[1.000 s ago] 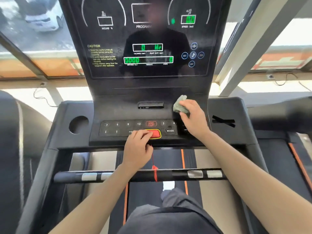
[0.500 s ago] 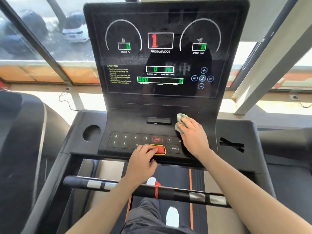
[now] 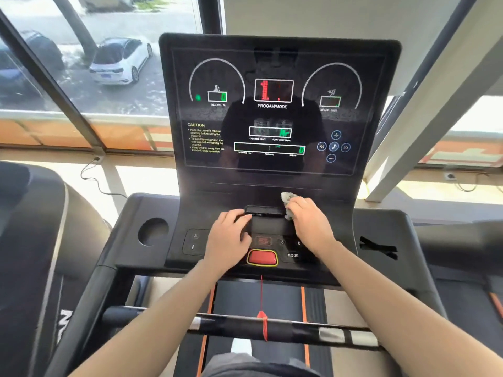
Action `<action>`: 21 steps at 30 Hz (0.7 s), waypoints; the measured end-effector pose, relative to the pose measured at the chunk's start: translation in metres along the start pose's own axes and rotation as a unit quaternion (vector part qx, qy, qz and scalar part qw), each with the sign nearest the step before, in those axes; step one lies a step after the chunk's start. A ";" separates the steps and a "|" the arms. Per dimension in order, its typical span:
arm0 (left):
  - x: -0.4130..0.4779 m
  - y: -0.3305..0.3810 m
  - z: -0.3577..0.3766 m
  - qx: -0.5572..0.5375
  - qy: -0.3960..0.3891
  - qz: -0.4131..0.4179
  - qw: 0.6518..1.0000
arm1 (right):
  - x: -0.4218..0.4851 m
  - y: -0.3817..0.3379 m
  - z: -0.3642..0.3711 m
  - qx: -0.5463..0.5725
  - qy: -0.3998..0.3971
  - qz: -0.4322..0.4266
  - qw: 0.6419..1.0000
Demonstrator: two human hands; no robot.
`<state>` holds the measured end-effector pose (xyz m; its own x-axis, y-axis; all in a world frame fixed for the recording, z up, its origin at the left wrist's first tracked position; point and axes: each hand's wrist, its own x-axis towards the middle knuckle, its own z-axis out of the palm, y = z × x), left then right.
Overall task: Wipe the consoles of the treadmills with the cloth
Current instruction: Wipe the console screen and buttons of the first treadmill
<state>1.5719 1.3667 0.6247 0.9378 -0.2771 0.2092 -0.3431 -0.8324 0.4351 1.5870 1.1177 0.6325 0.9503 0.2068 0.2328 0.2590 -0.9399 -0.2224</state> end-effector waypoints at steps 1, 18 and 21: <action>0.009 -0.003 -0.002 0.012 -0.006 -0.010 1.000 | -0.006 0.009 -0.004 -0.022 0.020 0.032 0.999; 0.019 0.013 0.008 0.029 -0.038 -0.091 0.995 | 0.010 0.034 0.017 0.050 -0.100 -0.056 0.992; 0.018 0.012 0.005 0.037 -0.072 -0.085 0.993 | -0.009 0.068 0.008 0.049 -0.068 0.000 0.996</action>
<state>1.5845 1.3491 0.6293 0.9815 -0.1912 0.0081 -0.1794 -0.9048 0.3861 1.5970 1.0539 0.6079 0.9629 0.2488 0.1042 0.2692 -0.9098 -0.3159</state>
